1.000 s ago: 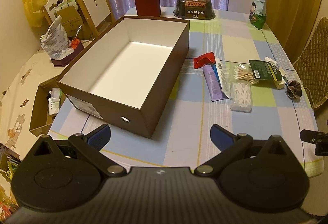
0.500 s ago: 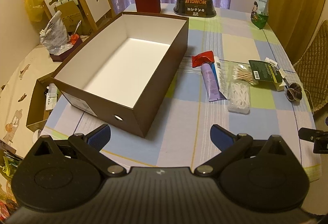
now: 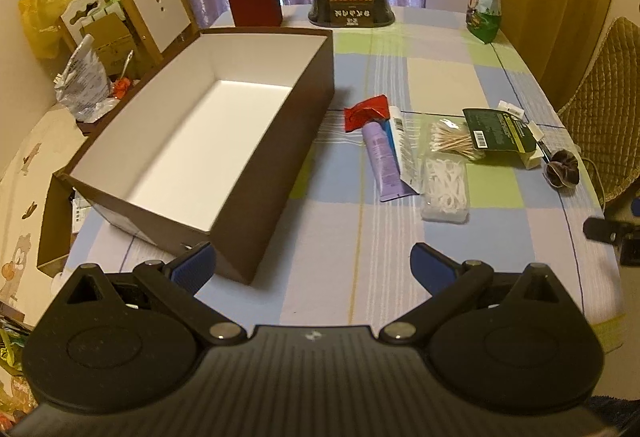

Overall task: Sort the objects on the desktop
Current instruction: 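Reach the right gripper to the brown scrunchie and close on it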

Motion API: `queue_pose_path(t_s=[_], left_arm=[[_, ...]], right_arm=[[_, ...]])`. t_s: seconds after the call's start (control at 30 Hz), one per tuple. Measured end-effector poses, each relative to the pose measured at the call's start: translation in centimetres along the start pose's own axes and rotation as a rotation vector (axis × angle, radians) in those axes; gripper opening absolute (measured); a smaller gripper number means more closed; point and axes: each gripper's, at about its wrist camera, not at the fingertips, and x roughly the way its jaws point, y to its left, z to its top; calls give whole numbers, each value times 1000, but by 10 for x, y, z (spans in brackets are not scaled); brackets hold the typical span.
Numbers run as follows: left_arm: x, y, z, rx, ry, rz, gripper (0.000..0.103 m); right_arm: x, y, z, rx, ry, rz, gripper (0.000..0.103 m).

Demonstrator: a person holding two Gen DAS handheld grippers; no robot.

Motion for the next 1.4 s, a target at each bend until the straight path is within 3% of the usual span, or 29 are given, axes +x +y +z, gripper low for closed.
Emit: queue_pose_path(t_s=[0.2, 0.47, 0.7, 0.77, 1.27, 1.3, 1.33, 1.4], left_arm=[[15, -15, 5, 14, 22, -30, 102], [31, -33, 13, 33, 43, -32, 102], [53, -49, 23, 50, 70, -21, 102], [59, -53, 25, 44, 79, -23, 102], [97, -78, 29, 65, 127, -51, 98], [99, -79, 29, 65, 128, -54, 98], [101, -81, 30, 65, 128, -57, 97], [105, -83, 30, 65, 127, -65, 96]], right_arm=[[14, -24, -1, 30, 49, -3, 103], [31, -63, 8, 17, 4, -37, 102], [52, -80, 20, -37, -16, 10, 102], [59, -82, 23, -65, -18, 17, 78], [125, -97, 41, -193, 16, -5, 77], [129, -98, 41, -197, 22, -5, 73], [132, -99, 41, -201, 29, -4, 57], [136, -101, 39, -203, 41, -1, 54]])
